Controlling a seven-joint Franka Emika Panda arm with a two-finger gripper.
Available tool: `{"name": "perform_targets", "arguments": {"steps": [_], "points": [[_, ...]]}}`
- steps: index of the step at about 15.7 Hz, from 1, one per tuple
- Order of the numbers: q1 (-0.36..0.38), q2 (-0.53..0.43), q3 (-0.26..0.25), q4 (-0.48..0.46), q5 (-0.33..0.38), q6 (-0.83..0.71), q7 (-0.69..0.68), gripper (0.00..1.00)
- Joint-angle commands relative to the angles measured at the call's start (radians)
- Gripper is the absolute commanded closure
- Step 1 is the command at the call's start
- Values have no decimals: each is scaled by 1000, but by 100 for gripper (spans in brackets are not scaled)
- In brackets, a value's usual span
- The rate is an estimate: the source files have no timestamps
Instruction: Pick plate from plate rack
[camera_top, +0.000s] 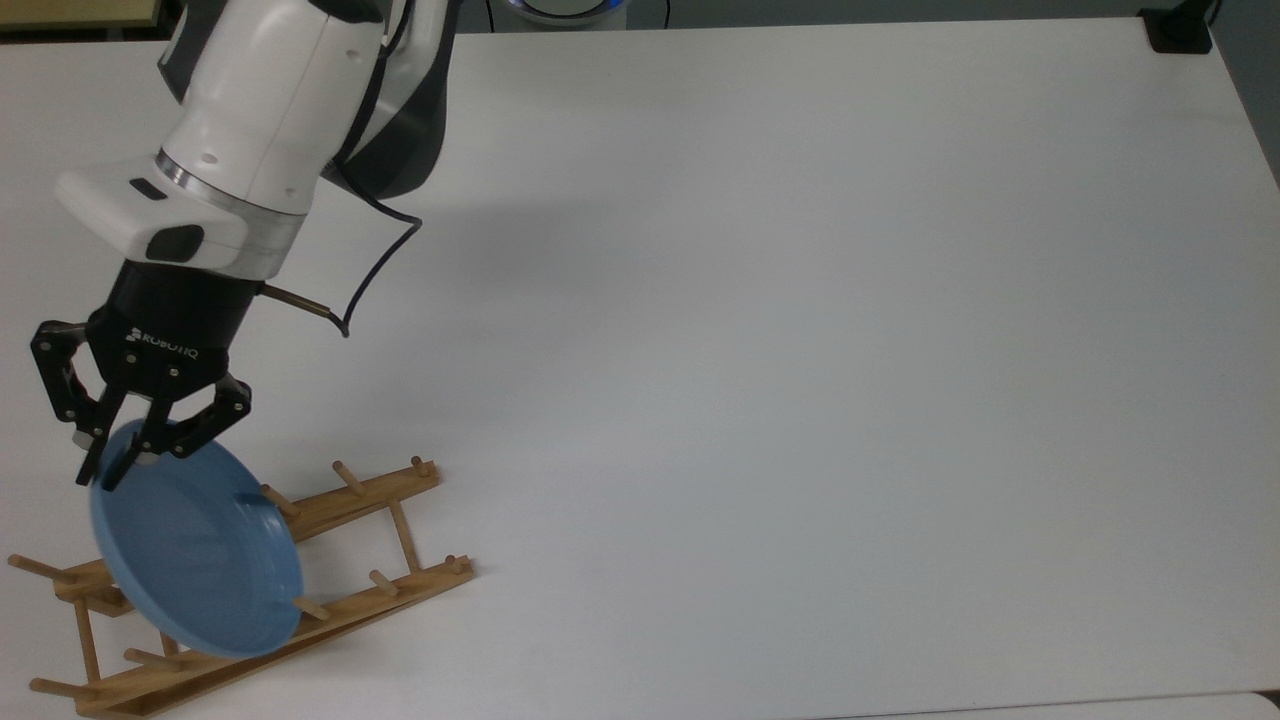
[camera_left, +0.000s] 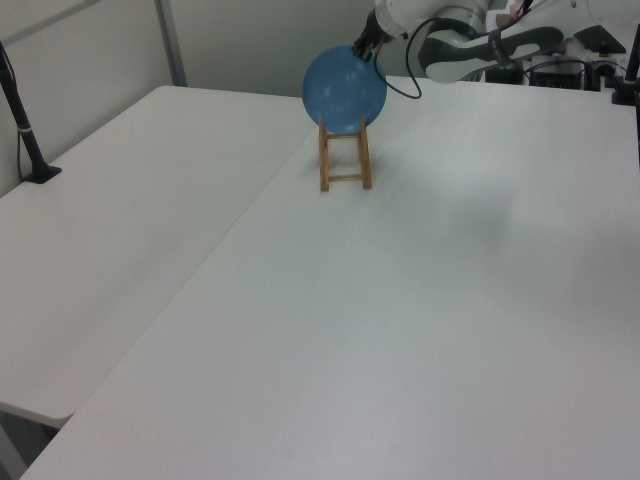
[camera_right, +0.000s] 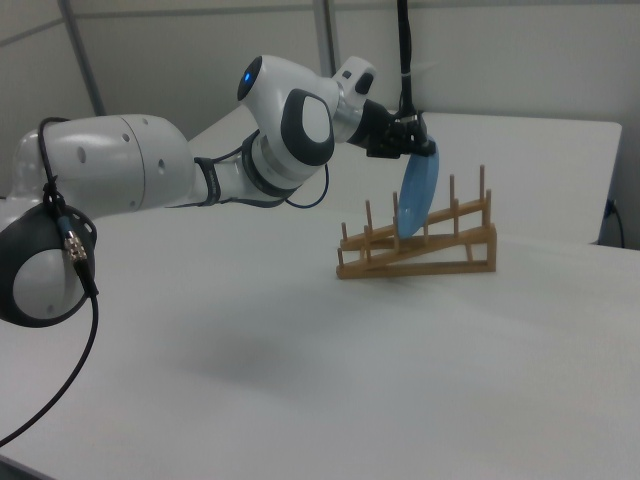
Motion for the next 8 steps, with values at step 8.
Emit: {"name": "perform_targets", "arguments": {"steps": [8], "points": [[-3, -58, -7, -18, -22, 8, -1, 88]]}}
